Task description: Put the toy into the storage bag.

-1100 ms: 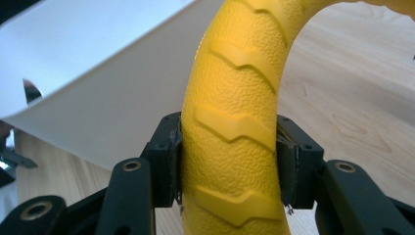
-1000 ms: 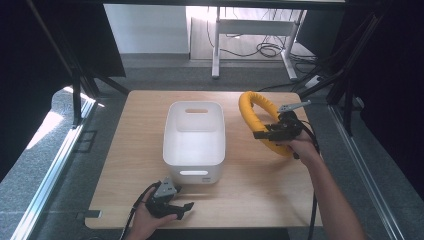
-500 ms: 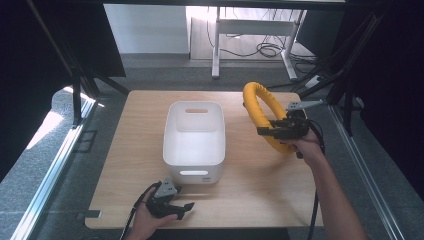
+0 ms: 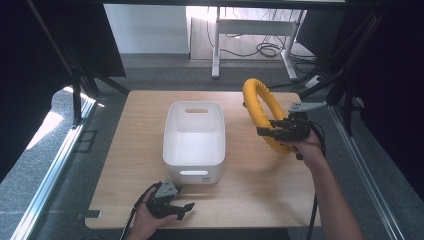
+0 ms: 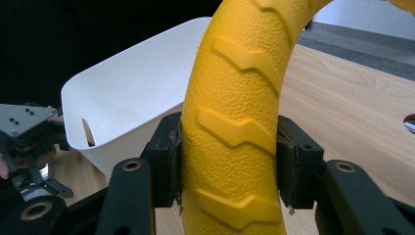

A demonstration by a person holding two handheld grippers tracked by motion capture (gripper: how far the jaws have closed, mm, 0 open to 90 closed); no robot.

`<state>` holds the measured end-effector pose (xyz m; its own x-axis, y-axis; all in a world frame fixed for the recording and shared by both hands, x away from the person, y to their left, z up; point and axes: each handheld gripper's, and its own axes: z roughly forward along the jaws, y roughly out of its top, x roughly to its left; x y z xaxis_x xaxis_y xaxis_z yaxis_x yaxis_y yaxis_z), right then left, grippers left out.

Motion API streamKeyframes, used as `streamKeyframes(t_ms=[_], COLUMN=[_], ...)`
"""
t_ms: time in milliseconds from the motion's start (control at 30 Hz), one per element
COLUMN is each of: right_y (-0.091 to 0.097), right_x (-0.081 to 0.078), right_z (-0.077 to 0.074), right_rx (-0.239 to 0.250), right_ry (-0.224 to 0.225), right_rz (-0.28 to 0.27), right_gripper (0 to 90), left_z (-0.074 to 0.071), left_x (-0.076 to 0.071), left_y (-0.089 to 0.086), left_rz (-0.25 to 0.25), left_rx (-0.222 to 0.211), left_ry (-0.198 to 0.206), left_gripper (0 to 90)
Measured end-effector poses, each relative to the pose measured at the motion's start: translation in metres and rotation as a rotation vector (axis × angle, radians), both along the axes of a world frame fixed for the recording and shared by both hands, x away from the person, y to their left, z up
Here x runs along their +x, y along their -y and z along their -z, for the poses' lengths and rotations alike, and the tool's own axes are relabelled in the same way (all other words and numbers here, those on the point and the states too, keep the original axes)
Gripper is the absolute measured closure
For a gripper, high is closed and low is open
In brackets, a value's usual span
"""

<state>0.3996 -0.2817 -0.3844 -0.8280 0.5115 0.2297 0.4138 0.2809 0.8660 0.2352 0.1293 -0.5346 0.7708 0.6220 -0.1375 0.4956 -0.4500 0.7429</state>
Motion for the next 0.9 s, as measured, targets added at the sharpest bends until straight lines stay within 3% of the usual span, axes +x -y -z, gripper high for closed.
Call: streamKeyframes(t_ms=[467, 900], right_y=[0.000, -0.007], right_x=[-0.008, -0.021], right_z=[-0.007, -0.020], right_rx=[0.005, 0.047], right_ry=[0.027, 0.079], right_rz=[0.003, -0.019], right_gripper=[51.5, 51.5], left_z=[0.000, 0.001], left_x=[0.000, 0.000], left_y=[0.001, 0.001], left_rz=[0.001, -0.002], left_rx=[0.000, -0.005], left_ry=[-0.002, -0.002], left_gripper=[25.9, 25.9])
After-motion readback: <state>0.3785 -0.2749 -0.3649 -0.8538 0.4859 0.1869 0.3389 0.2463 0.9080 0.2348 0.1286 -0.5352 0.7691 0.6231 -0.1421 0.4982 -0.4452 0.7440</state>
